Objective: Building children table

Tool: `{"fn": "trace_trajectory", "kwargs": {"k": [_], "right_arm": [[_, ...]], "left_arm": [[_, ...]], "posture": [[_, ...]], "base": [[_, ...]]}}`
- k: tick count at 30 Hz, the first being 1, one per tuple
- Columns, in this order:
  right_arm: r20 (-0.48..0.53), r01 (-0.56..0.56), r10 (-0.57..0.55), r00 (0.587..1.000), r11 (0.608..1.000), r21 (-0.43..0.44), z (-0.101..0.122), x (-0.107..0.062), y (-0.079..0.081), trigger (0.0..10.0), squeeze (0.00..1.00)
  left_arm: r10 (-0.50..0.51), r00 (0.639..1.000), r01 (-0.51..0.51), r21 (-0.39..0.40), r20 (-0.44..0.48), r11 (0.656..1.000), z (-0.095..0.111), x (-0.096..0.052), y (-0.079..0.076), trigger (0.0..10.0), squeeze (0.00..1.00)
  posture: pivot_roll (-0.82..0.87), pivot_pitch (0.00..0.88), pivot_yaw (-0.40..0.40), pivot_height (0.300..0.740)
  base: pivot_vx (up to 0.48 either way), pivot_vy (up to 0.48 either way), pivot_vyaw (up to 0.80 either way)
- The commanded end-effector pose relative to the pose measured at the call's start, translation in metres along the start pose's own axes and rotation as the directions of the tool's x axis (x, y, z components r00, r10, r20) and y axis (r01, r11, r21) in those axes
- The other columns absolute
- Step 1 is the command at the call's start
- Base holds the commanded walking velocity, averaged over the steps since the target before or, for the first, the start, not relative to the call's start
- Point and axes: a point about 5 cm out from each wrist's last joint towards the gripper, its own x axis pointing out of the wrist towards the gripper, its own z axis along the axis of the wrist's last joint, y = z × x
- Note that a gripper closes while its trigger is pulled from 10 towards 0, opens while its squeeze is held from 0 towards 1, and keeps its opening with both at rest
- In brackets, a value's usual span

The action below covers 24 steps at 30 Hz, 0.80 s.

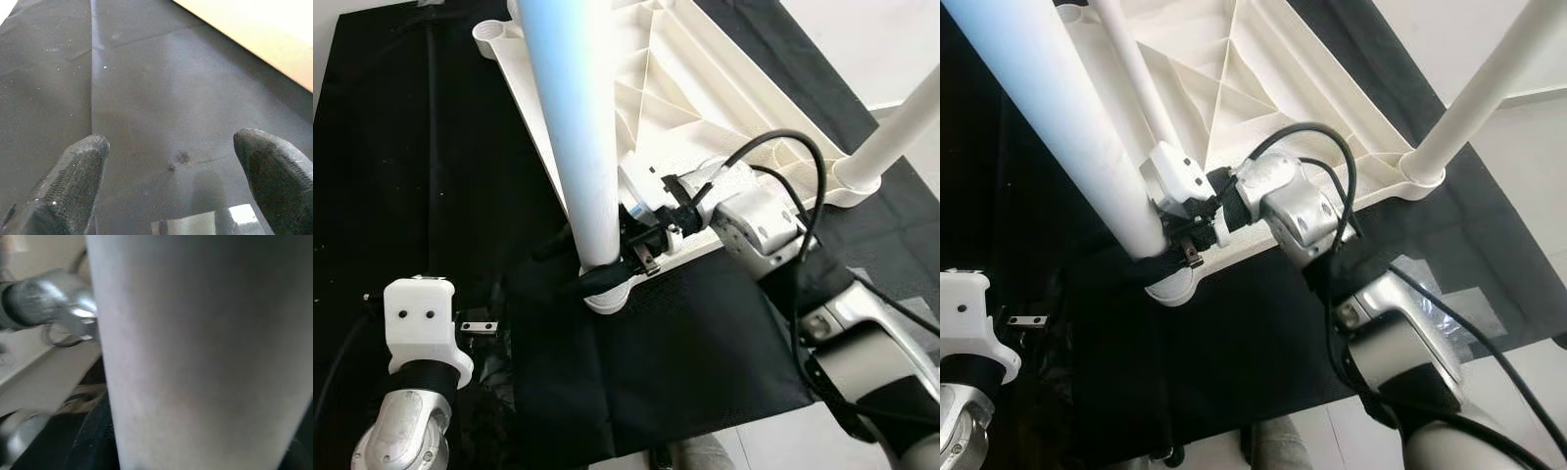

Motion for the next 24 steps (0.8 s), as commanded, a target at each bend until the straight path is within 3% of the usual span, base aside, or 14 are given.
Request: {"fn": "trace_trajectory", "kwargs": {"k": [1, 2, 3, 4, 5, 6, 7, 8, 9, 10, 11, 16, 21, 24], "right_arm": [[-0.245, 0.235, -0.19, 0.951, 0.957, 0.171, -0.054, 0.0, 0.014, 10.0, 0.0], [-0.245, 0.235, -0.19, 0.951, 0.957, 0.171, -0.054, 0.0, 0.014, 10.0, 0.0], [-0.31, 0.479, -0.412, 0.857, 0.859, 0.181, -0.066, 0.008, 0.027, 10.0, 0.0], [-0.363, 0.641, -0.556, 0.747, 0.748, 0.172, -0.072, 0.008, 0.037, 10.0, 0.0], [-0.363, 0.641, -0.556, 0.747, 0.748, 0.172, -0.072, 0.008, 0.037, 10.0, 0.0], [-0.37, 0.727, -0.637, 0.676, 0.66, 0.191, -0.072, 0.01, 0.045, 10.0, 0.0], [-0.37, 0.727, -0.637, 0.676, 0.66, 0.191, -0.072, 0.01, 0.045, 10.0, 0.0], [-0.364, 0.774, -0.685, 0.631, 0.588, 0.236, -0.072, 0.013, 0.048, 10.0, 0.0], [-0.353, 0.792, -0.709, 0.61, 0.552, 0.259, -0.072, 0.014, 0.046, 10.0, 0.0], [-0.353, 0.792, -0.709, 0.61, 0.552, 0.259, -0.072, 0.014, 0.046, 10.0, 0.0], [-0.349, 0.806, -0.727, 0.592, 0.521, 0.282, -0.071, 0.016, 0.044, 10.0, 0.0], [-0.336, 0.823, -0.753, 0.565, 0.489, 0.289, -0.07, 0.023, 0.042, 10.0, 0.0], [-0.333, 0.835, -0.768, 0.548, 0.479, 0.27, -0.067, 0.028, 0.04, 10.0, 0.0], [-0.324, 0.833, -0.768, 0.552, 0.494, 0.247, -0.064, 0.029, 0.039, 10.0, 0.0]], "left_arm": [[0.017, 1.0, -0.017, 0.009, -0.025, 1.0, -0.005, -0.002, 0.002, 10.0, 0.0], [0.017, 1.0, -0.017, 0.009, -0.025, 1.0, -0.005, -0.002, 0.002, 10.0, 0.0], [0.022, 1.0, -0.022, 0.011, -0.022, 1.0, -0.004, -0.002, 0.003, 10.0, 0.0], [0.026, 0.999, -0.026, 0.013, -0.02, 1.0, -0.004, -0.002, 0.004, 10.0, 0.0], [0.026, 0.999, -0.026, 0.013, -0.02, 1.0, -0.004, -0.002, 0.004, 10.0, 0.0], [0.03, 0.999, -0.03, 0.015, -0.014, 0.999, -0.003, -0.001, 0.005, 10.0, 0.0], [0.03, 0.999, -0.03, 0.015, -0.014, 0.999, -0.003, -0.001, 0.005, 10.0, 0.0], [0.035, 0.999, -0.035, 0.017, -0.01, 0.999, -0.002, 0.0, 0.007, 10.0, 0.0], [0.037, 0.999, -0.037, 0.021, -0.004, 0.999, -0.001, 0.001, 0.008, 10.0, 0.0], [0.037, 0.999, -0.037, 0.021, -0.004, 0.999, -0.001, 0.001, 0.008, 10.0, 0.0], [0.038, 0.999, -0.038, 0.024, 0.004, 0.999, 0.0, 0.003, 0.009, 10.0, 0.0], [0.041, 0.998, -0.043, 0.042, 0.057, 0.998, 0.008, 0.013, 0.017, 10.0, 0.0], [0.009, 0.991, -0.012, 0.021, 0.134, 1.0, 0.023, 0.022, 0.024, 10.0, 0.0], [-0.024, 0.983, 0.024, 0.004, 0.18, 1.0, 0.034, 0.026, 0.026, 10.0, 0.0]], "posture": [[-0.03, 0.401, -0.049, 0.74], [-0.03, 0.401, -0.049, 0.74], [-0.03, 0.399, -0.047, 0.74], [-0.03, 0.399, -0.047, 0.74], [-0.03, 0.399, -0.047, 0.74], [-0.02, 0.398, -0.044, 0.74], [-0.02, 0.398, -0.044, 0.74], [-0.03, 0.394, -0.032, 0.74], [-0.03, 0.371, -0.024, 0.74], [-0.03, 0.371, -0.024, 0.74], [-0.02, 0.368, -0.023, 0.74], [-0.01, 0.322, -0.01, 0.74], [-0.01, 0.298, -0.01, 0.74], [-0.01, 0.293, -0.01, 0.74]], "base": [[0.0, 0.0, 0.0], [0.0, 0.0, 0.0], [0.0, 0.0, 0.0], [0.0, 0.0, 0.0], [0.0, 0.0, 0.0], [0.0, 0.0, 0.0], [0.0, 0.0, 0.0], [0.0, 0.0, 0.0], [0.0, 0.0, 0.0], [0.0, 0.0, 0.0], [0.0, 0.0, 0.0], [0.0, 0.0, 0.0], [0.0, 0.0, 0.0], [0.0, 0.0, 0.0]]}}
